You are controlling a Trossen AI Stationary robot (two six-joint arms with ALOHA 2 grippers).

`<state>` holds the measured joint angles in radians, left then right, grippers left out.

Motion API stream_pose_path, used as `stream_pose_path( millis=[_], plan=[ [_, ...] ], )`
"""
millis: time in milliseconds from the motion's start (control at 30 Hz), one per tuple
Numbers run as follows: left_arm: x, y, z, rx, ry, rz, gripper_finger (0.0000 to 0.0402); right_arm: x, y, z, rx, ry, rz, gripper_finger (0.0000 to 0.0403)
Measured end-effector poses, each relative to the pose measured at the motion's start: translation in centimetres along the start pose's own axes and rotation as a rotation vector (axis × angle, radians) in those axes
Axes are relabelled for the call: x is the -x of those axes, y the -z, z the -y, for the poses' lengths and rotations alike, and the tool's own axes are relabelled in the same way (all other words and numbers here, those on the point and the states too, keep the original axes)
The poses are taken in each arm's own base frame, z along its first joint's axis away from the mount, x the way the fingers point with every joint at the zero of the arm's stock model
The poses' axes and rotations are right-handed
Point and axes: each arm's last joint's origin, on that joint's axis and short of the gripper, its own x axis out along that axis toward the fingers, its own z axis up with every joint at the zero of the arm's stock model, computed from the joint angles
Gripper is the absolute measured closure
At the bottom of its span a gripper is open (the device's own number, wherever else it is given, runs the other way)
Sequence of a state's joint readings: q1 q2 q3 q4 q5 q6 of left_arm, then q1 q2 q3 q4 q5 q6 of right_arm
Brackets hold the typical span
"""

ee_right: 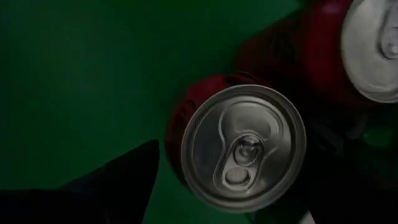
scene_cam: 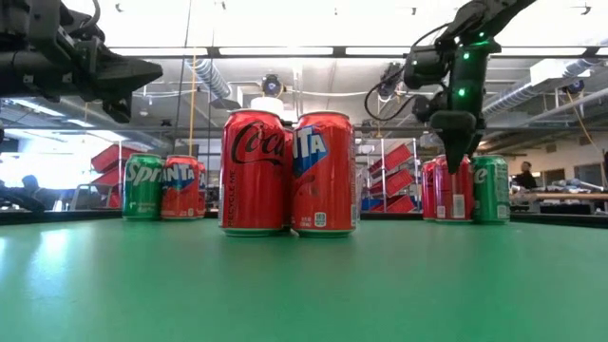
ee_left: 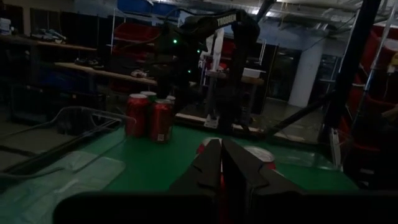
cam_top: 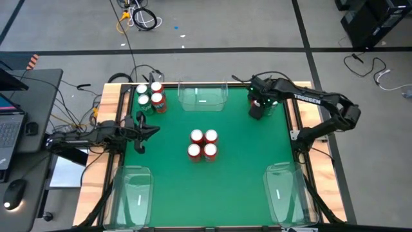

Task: Sort soda cans
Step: Put the red-black soda can into the top transparent bin

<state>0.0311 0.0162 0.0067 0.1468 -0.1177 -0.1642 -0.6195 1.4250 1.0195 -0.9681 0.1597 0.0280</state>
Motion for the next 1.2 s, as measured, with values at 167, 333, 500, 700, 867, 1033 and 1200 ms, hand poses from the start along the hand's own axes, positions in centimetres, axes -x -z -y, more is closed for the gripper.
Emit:
stream_pose_path(
  millis=[167,333,500,700,867,1033,1200],
  plan=[
    [0.0,0.1,0.0,-0.003,-0.002,-0.009,0.0382,-0.8,-0.4,-0.7,0.021,-0.036,-0.035,0.0105],
    [0.0,0.1,0.0,-0.002,-0.002,-0.008,0.0382,0.1,-1.0,-1.6,0.061,-0.072,-0.043,0.0128],
    [0.0,0.0,0.0,0.026,-0.002,-0.001,0.0382,3.3,-2.0,-2.8,0.108,-0.140,-0.010,0.0128],
    [0.0,-0.2,0.0,0.057,0.000,0.024,0.0382,8.5,-2.9,-4.1,0.153,-0.150,0.047,0.0128],
    [0.0,-0.2,0.0,0.031,-0.025,0.021,0.0382,13.2,-4.6,-4.4,0.184,-0.126,0.257,0.0128],
    [0.0,-0.2,-0.1,0.032,-0.045,0.024,0.0382,15.7,-7.4,-4.1,0.182,-0.076,0.446,0.0128],
    [0.0,-0.1,-0.1,0.028,-0.046,0.017,0.0382,14.9,-11.3,-4.4,0.233,-0.048,0.488,0.0128]
  ],
)
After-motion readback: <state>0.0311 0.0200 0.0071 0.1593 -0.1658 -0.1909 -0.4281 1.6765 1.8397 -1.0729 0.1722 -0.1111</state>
